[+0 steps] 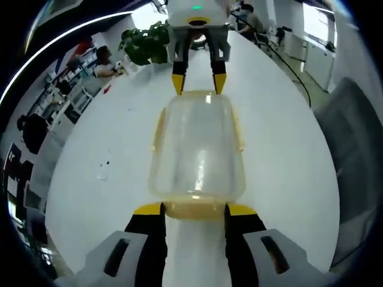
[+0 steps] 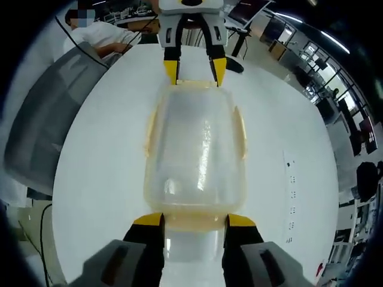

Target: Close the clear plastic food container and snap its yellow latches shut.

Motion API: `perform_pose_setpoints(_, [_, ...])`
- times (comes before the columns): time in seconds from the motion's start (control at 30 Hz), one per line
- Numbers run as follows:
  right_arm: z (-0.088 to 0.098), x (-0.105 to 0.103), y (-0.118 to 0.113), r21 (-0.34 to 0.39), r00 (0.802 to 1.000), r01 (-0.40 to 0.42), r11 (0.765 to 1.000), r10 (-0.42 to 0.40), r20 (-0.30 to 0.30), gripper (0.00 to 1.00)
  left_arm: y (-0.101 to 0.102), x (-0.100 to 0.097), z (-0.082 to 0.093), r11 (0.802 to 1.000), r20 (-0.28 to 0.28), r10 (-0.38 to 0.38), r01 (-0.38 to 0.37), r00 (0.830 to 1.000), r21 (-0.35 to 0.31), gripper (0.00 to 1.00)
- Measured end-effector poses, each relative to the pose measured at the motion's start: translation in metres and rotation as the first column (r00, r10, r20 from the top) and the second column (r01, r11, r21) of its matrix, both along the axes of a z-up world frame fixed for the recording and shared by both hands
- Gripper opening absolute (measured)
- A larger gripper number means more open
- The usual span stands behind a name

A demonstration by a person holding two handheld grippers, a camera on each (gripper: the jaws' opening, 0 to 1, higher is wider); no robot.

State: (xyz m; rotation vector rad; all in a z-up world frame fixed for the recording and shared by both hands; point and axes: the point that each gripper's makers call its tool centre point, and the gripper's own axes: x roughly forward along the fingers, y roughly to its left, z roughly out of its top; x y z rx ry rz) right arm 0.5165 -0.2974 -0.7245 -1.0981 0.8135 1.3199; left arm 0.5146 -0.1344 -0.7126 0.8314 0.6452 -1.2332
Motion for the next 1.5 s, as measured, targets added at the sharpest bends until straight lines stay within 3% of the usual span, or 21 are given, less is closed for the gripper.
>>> perform_pose_setpoints(0.93, [-0.008, 0.004, -0.056, 0.000, 0.999, -0.024, 1.000, 0.024, -0.025, 0.36, -0.057, -0.004, -0.002, 0.999, -0.023, 0.024, -0.025, 0.999, -0.044, 0.36])
perform_pose_setpoints(1.5, [-0.009, 0.011, -0.086, 0.005, 0.999, -0.023, 1.000, 0.023, -0.030, 0.36, -0.086, 0.002, -0.003, 0.997, -0.005, 0.029, -0.029, 1.000, -0.066, 0.36])
